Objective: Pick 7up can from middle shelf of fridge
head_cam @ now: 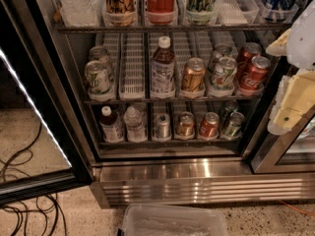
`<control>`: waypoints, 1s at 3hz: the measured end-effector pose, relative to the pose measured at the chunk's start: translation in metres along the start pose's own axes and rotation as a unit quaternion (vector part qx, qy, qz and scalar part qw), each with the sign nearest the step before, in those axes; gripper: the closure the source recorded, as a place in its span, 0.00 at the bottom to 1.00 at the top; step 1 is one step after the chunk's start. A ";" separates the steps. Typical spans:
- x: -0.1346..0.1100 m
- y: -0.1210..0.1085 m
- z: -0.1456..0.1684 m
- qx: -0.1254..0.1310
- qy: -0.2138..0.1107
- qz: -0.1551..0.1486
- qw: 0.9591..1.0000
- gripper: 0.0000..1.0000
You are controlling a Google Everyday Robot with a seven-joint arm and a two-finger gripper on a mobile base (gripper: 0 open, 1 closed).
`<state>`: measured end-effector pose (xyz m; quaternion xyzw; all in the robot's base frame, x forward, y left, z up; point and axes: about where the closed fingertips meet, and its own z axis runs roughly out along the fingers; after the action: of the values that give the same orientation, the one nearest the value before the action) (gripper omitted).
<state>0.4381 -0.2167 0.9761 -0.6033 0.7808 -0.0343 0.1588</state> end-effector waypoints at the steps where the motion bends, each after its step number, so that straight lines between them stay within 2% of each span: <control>1: 0.000 0.000 0.000 0.000 0.000 0.000 1.000 0.00; 2: -0.016 -0.005 0.015 0.010 -0.030 0.013 0.999 0.00; 3: -0.047 -0.013 0.048 0.005 -0.116 0.074 0.991 0.00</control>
Offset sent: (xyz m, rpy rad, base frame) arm 0.0393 0.0473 -0.0302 0.1837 -0.0824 -0.0444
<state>0.4742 -0.1687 0.9435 -0.5433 0.7993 0.0440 0.2530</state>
